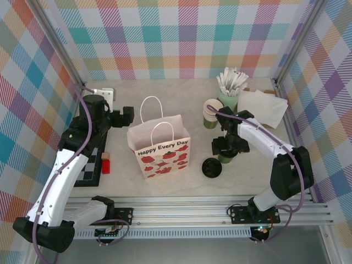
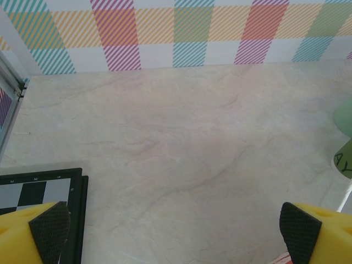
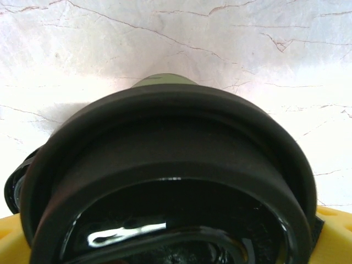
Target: Pack the takeout coffee
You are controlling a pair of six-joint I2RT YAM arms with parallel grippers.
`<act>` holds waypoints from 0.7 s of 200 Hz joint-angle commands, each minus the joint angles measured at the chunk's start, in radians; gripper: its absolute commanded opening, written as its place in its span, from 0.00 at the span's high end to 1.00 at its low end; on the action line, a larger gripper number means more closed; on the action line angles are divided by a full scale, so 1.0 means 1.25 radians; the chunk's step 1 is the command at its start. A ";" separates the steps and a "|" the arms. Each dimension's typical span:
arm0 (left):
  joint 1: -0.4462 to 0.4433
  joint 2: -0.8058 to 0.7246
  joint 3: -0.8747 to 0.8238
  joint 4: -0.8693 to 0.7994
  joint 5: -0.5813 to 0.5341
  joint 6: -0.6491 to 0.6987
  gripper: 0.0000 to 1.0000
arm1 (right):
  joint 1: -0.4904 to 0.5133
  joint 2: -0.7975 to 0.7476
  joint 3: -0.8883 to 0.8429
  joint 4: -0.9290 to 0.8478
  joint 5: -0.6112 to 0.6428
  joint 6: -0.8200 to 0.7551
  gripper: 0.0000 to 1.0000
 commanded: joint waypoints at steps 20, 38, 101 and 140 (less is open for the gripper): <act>0.007 -0.022 -0.019 -0.004 0.005 -0.015 0.00 | 0.001 0.009 0.022 -0.008 -0.003 -0.003 0.01; 0.007 -0.023 -0.021 -0.007 0.005 -0.015 0.00 | 0.001 0.007 0.021 -0.006 -0.004 0.000 0.02; 0.007 -0.031 -0.032 -0.007 0.005 -0.018 0.00 | 0.001 0.008 0.032 -0.014 -0.009 0.007 0.03; 0.007 -0.040 -0.036 -0.012 0.012 -0.023 0.00 | 0.001 0.013 0.039 -0.035 -0.002 0.002 0.04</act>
